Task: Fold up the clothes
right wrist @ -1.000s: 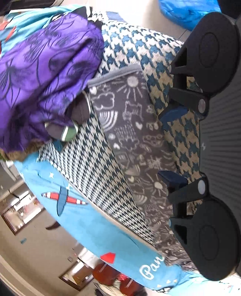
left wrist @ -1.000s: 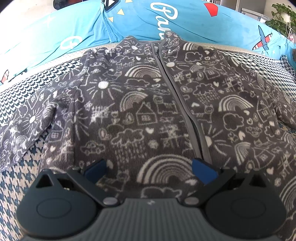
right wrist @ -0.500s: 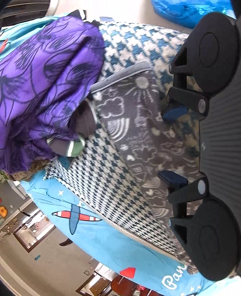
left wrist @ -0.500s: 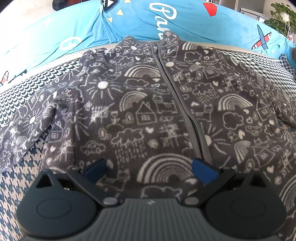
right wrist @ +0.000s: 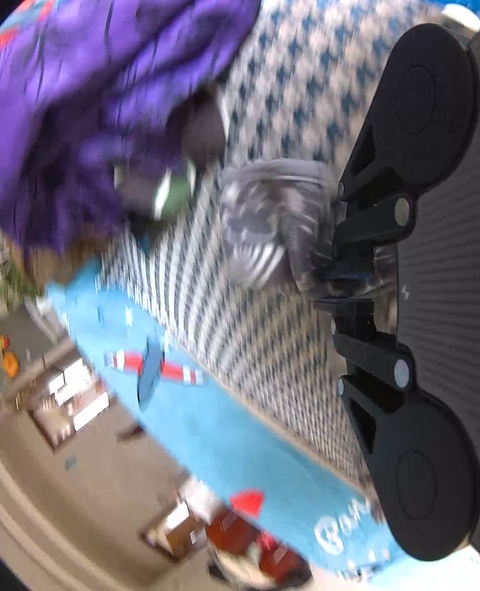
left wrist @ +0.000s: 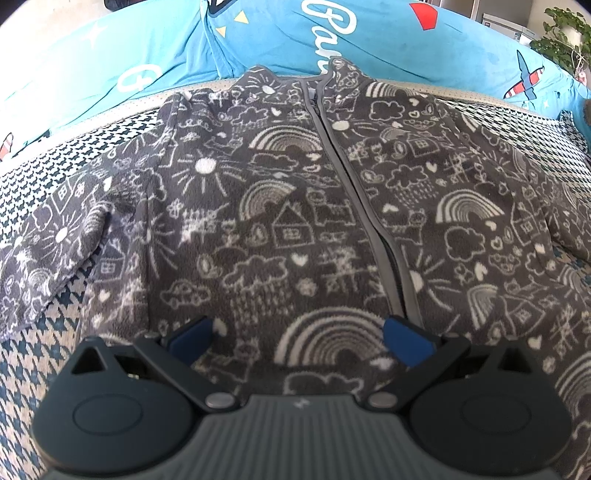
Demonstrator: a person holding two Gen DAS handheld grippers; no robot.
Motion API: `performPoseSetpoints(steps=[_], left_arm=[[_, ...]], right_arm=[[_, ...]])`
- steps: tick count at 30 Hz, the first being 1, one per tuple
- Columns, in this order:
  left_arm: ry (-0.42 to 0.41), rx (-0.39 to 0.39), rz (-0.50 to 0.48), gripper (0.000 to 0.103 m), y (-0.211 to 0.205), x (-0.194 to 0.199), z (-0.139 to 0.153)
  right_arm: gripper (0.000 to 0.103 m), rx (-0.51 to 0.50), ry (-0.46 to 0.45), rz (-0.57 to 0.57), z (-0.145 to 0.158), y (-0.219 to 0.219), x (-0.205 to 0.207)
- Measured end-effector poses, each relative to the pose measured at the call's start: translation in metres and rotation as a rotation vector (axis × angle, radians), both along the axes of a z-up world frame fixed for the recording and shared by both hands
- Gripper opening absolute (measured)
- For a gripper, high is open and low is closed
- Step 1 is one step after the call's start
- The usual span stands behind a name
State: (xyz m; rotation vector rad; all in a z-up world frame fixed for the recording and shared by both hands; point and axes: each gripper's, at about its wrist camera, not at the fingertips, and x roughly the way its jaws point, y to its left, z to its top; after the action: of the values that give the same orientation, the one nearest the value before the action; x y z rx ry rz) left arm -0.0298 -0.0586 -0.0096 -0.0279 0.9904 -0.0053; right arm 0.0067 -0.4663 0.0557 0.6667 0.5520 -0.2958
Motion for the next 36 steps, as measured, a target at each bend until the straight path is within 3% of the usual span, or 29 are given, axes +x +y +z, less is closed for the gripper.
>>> performPoseSetpoints(steps=[5, 9, 15, 18, 21, 25, 26, 31, 36], left_arm=[[0.012, -0.012, 0.002, 0.103, 0.002, 0.002, 0.001], [0.018, -0.029, 0.018, 0.103, 0.007, 0.004, 0.003], [0.022, -0.070, 0.098, 0.103, 0.027, 0.007, 0.007], [0.004, -0.091, 0.143, 0.103, 0.039, 0.006, 0.011], [-0.014, -0.131, 0.182, 0.103, 0.050, 0.004, 0.015], [-0.019, -0.140, 0.181, 0.103, 0.053, 0.002, 0.016], [-0.019, -0.136, 0.179, 0.103, 0.052, 0.002, 0.016], [-0.042, -0.137, 0.190, 0.103, 0.053, -0.002, 0.021], [-0.089, -0.172, 0.212, 0.103, 0.057, -0.006, 0.029]], right_arm=[[0.012, 0.075, -0.089, 0.198, 0.009, 0.033, 0.036], [0.012, 0.079, -0.141, 0.345, 0.018, 0.073, 0.062], [0.012, 0.068, -0.227, 0.559, 0.031, 0.144, 0.075], [0.012, 0.037, -0.273, 0.709, 0.031, 0.182, 0.070], [0.014, 0.001, -0.248, 0.910, 0.020, 0.221, 0.063], [0.040, -0.094, -0.167, 1.071, 0.002, 0.259, 0.051], [0.042, -0.109, -0.152, 1.100, -0.001, 0.264, 0.048], [0.046, -0.118, -0.143, 1.092, -0.004, 0.261, 0.044], [0.050, -0.103, -0.139, 0.935, 0.003, 0.226, 0.050]])
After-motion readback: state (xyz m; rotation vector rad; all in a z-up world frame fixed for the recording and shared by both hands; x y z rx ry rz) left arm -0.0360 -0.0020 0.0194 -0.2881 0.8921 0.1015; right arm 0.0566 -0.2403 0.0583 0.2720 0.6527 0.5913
